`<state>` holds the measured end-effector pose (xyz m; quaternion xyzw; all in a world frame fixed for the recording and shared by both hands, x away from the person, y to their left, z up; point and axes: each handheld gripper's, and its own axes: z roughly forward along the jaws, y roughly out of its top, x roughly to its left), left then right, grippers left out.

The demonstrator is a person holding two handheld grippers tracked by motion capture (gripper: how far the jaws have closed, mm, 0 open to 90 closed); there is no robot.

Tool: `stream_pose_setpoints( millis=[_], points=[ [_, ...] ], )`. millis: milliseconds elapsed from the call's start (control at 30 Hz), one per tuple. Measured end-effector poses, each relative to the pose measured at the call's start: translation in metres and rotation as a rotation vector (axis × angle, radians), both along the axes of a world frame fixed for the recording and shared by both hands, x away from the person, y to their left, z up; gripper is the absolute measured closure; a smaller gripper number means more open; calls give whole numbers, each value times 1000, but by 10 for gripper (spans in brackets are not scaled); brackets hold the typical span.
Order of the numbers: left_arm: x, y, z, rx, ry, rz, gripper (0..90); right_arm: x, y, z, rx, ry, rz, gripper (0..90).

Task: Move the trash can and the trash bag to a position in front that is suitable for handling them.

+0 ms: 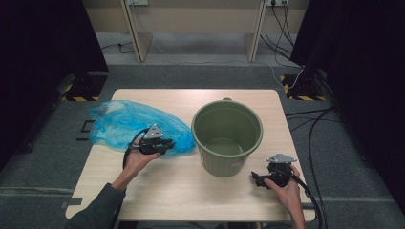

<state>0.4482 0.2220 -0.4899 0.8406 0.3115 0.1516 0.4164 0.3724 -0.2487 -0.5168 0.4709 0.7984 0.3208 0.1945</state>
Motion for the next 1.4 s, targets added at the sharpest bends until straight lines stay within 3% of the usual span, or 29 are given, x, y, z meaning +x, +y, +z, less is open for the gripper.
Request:
stream_pose_setpoints(
  millis=[233,333,367,467,500,533,600,700,733,767,867,900,967,1000,1067,1167,1200,1233,1300,1400],
  points=[
    [-27,65,-4,97,24,3,756,0,0,0,0,0,0,3],
    [-39,83,0,81,23,21,676,0,0,0,0,0,0,3],
    [-41,85,2,65,20,31,600,0,0,0,-1,0,0,3],
    [-44,83,14,-39,2,65,415,0,0,0,-1,0,0,3],
    [-39,73,23,-77,-10,103,313,0,0,0,-1,0,0,2],
    [-35,68,27,-89,-22,125,288,0,0,0,-1,0,0,2],
    [-30,61,29,-96,-32,152,263,0,0,0,-1,0,0,3],
    [-9,43,32,-104,-20,238,233,0,0,0,-1,0,0,3],
    [-1,37,29,-88,-9,263,233,0,0,0,-1,0,0,3],
    [12,26,18,-39,45,269,233,0,0,0,-1,0,1,3],
    [15,15,-4,5,139,221,262,0,0,0,-1,-1,0,3],
    [15,15,-4,5,139,221,270,0,0,0,-1,-1,0,3],
    [5,7,-20,29,161,150,305,0,0,0,-1,0,0,3],
    [5,7,-20,29,161,150,321,0,0,0,-1,0,0,3],
    [-6,0,-24,43,127,86,318,0,0,0,-1,-1,0,2],
    [-25,-7,-25,49,104,-74,350,0,0,0,-1,-1,0,3],
    [-35,-7,-23,79,100,-182,349,0,0,0,-1,-1,0,3],
    [-40,-4,-23,84,95,-223,350,0,0,0,-1,-1,0,3],
    [-43,0,-22,103,95,-244,350,0,0,0,-1,0,0,3],
    [-47,19,-19,107,81,-230,302,0,0,0,-1,0,0,3]
  ],
)
